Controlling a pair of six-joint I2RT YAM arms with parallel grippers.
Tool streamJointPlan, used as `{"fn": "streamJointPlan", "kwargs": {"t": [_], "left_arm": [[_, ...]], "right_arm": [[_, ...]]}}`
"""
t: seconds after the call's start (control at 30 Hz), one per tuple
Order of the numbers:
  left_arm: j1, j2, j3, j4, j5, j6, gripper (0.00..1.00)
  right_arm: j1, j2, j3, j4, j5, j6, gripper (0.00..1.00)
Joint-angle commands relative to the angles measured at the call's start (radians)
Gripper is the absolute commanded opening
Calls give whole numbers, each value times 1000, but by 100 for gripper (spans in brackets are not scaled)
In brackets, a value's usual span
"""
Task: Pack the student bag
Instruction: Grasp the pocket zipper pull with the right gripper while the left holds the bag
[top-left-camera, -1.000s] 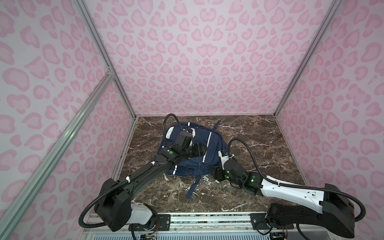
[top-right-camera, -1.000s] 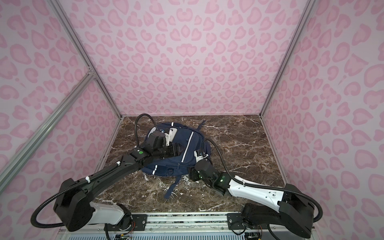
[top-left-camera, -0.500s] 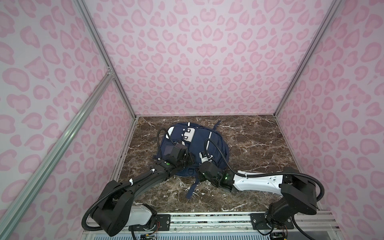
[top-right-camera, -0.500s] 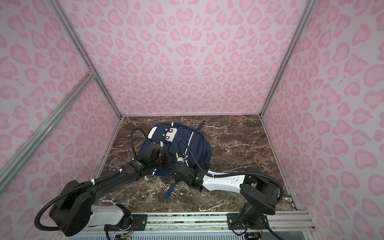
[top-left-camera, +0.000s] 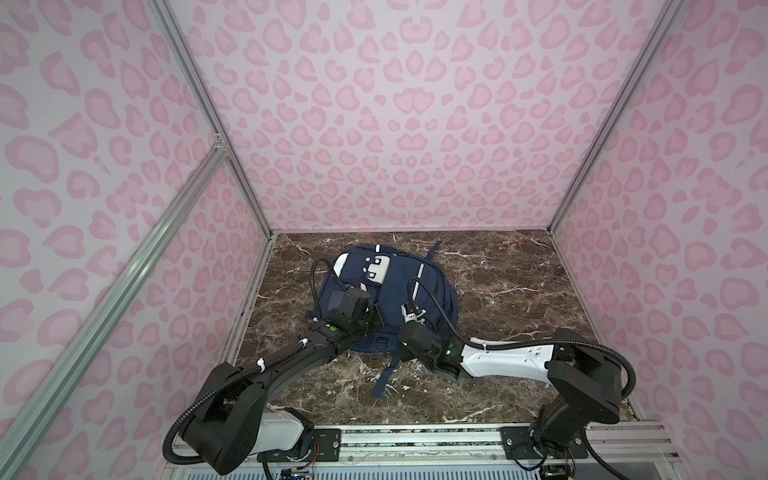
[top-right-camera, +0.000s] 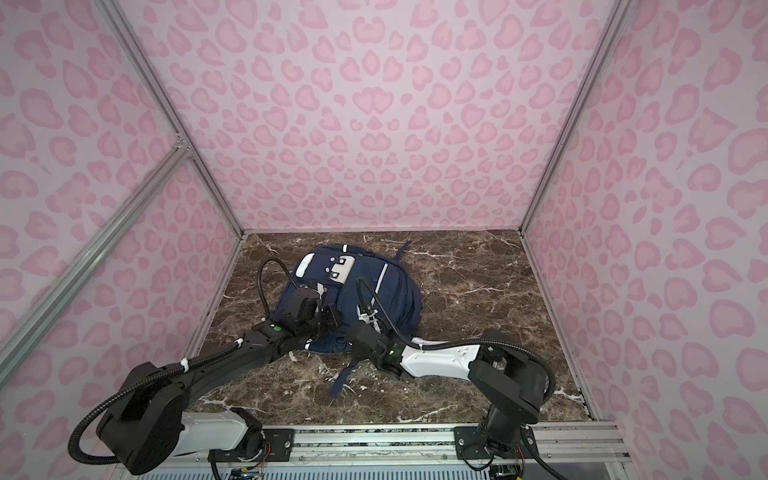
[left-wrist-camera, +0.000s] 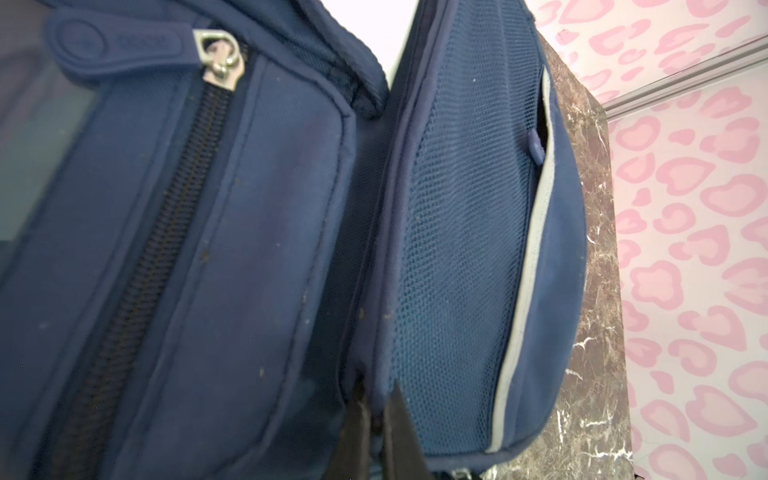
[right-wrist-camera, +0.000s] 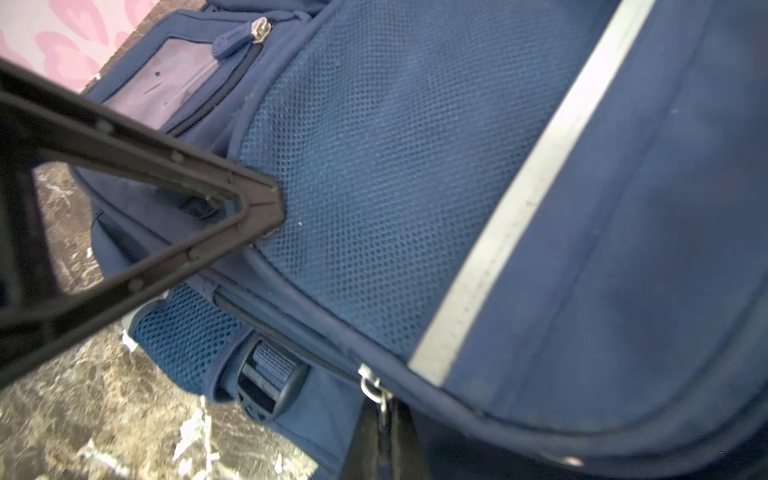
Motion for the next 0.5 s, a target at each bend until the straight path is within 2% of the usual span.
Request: {"fn": "streamJointPlan", "kwargs": {"t": [0.0,0.2,0.33,0.47], "left_arm": [[14,-14,-13,-2,-45,17,3],[76,-11,-82,60,39,-12,3],[78,-22,-110,65,47,-11,3],[78,-33,-124,58,38,0,3]], "right_arm": [[-11,-53,-39,-50,0,-59,0],[-90,-197,-109,-156,-33,-169,0],[-204,-218,-118,-180,-99,-272,0],[-231,-209,-82,-195,-38,-371,0]]}}
